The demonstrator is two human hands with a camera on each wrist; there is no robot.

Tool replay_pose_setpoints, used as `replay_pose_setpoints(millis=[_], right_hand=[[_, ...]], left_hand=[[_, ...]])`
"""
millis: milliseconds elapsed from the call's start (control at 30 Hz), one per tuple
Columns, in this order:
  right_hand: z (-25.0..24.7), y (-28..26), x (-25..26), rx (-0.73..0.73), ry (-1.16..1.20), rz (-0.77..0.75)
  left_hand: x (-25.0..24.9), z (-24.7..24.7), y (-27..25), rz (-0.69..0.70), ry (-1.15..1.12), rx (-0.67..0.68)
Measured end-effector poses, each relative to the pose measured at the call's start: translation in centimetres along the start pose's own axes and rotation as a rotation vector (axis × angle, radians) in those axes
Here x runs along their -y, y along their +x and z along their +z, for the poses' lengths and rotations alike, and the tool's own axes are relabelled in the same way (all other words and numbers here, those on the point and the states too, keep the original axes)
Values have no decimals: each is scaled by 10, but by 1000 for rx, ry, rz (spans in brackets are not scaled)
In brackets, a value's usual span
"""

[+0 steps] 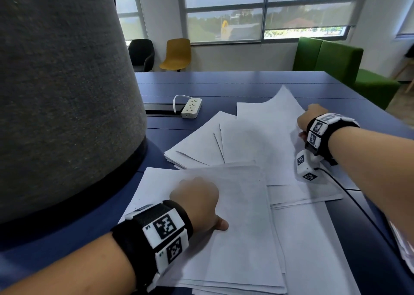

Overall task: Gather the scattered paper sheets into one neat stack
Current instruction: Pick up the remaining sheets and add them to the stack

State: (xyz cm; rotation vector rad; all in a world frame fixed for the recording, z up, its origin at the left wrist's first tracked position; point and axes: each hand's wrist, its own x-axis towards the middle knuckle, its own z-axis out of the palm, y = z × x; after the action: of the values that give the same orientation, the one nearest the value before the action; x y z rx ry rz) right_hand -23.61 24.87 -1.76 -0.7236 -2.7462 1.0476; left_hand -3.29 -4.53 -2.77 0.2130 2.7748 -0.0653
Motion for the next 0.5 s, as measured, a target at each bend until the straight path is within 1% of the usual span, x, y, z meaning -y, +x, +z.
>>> replay_pose_setpoints(millis=[67, 100, 167, 267, 400, 500], right_hand=[[-9, -7, 10, -161, -73, -100], [-15, -10, 15, -223, -64, -133], [-31, -17, 22, -301, -10, -196], [-62, -34, 30, -437, 70, -231], [-100, -61, 38, -561, 130, -234], [-120, -86, 40, -602, 297, -215]], left_hand=[[0, 1, 0, -3, 3, 9], [0, 1, 0, -4, 5, 12], [0, 3, 0, -9, 9, 16], [-1, 4, 1, -14, 12, 15], [-2, 7, 0, -29, 8, -1], [-2, 11, -1, -37, -7, -11]])
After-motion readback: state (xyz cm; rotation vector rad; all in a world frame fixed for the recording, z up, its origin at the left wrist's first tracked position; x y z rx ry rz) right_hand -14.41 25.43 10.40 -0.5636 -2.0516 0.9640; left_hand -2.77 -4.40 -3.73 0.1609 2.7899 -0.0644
